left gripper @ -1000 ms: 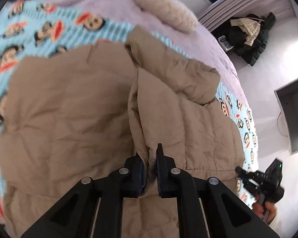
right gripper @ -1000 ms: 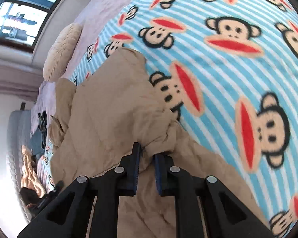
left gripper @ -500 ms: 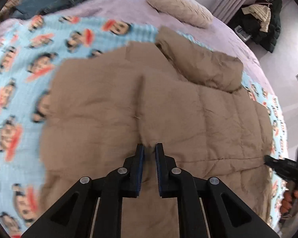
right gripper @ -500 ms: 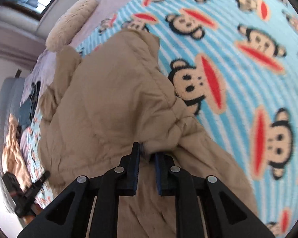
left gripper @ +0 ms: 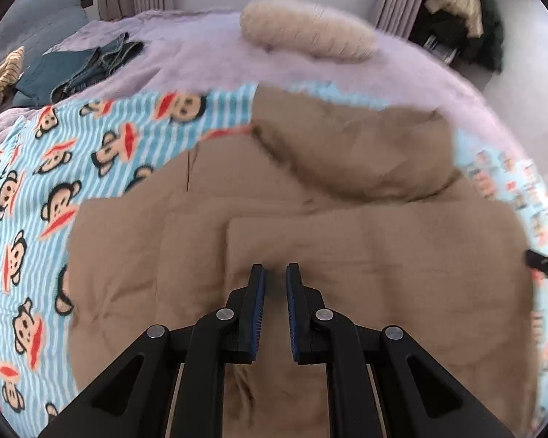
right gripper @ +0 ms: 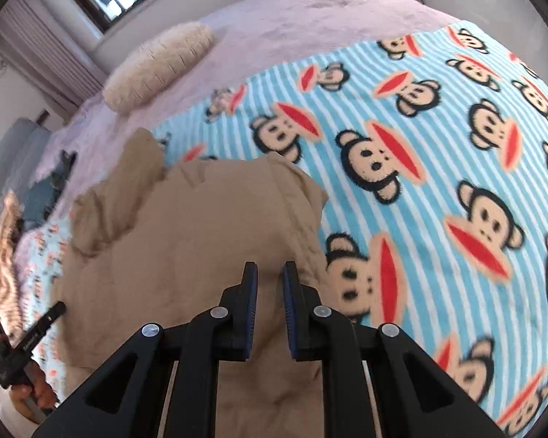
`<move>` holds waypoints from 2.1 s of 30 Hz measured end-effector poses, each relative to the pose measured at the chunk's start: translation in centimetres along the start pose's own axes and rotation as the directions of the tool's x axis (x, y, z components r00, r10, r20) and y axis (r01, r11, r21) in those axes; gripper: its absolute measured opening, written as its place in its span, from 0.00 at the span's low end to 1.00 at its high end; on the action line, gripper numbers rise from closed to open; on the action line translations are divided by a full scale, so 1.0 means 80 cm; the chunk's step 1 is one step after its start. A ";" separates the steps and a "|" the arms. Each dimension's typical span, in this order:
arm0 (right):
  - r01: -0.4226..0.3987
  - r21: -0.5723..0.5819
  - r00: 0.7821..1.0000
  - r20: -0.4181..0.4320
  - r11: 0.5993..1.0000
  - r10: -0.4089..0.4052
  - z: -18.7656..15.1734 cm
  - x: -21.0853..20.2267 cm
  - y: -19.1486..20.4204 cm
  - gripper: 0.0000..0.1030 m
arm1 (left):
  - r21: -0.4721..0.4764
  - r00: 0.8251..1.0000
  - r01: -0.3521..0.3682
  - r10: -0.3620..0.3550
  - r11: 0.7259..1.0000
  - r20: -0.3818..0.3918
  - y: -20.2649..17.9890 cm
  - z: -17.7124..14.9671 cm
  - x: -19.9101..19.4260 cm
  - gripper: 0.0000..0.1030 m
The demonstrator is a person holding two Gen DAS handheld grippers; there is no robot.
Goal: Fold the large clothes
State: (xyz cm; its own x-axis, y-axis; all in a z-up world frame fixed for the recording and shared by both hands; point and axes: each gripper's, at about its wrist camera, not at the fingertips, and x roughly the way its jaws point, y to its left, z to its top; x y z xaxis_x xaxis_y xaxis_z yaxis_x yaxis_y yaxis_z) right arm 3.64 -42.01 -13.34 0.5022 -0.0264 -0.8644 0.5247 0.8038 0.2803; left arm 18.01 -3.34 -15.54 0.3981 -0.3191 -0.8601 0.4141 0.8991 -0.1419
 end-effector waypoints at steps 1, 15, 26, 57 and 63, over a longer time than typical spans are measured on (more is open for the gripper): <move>0.008 0.001 1.000 -0.016 1.000 -0.008 -0.001 0.014 -0.005 0.15 | -0.015 1.000 0.010 -0.011 1.000 -0.012 0.003 -0.003 0.011 0.13; 0.010 0.042 1.000 -0.027 0.999 -0.008 0.001 0.033 -0.021 0.15 | -0.010 0.999 -0.014 0.013 1.000 -0.041 -0.001 0.003 0.021 0.13; 0.008 0.043 1.000 -0.023 0.999 -0.007 -0.026 -0.032 -0.018 0.18 | 0.011 0.996 -0.067 0.068 0.998 -0.053 -0.006 -0.013 -0.028 0.13; -0.088 0.016 0.979 -0.182 0.996 0.089 -0.114 -0.098 -0.044 0.41 | -0.017 0.988 -0.102 0.099 0.995 -0.120 -0.077 -0.117 -0.111 0.99; -0.100 -0.001 0.972 -0.213 0.995 0.097 -0.133 -0.115 -0.042 0.58 | -0.048 0.984 -0.137 0.130 0.989 -0.124 -0.084 -0.134 -0.145 0.99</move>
State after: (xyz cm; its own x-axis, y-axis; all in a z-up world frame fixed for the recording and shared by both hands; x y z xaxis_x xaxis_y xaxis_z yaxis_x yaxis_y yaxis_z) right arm -10.06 -38.12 -10.79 0.3924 0.1794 -0.9021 0.4716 0.8029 0.3647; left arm 1.85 -2.51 -9.85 0.3438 -0.1596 -0.9254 0.3163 0.9475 -0.0459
